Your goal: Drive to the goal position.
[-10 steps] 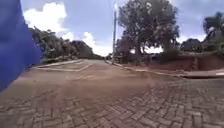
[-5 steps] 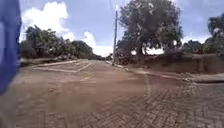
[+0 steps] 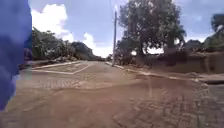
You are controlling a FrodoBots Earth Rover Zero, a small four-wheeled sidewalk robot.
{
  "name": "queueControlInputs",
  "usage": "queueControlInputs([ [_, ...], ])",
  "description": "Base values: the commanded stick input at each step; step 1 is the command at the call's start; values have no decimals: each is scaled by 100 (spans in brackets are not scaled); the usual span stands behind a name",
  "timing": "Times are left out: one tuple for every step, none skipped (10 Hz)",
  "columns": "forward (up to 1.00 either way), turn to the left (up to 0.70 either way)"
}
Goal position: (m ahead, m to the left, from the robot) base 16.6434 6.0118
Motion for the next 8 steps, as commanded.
queueControlInputs([
  [100, 0],
  [100, 0],
  [100, 0],
  [100, 0],
  [100, 0],
  [100, 0],
  [100, 0],
  [100, 0],
])
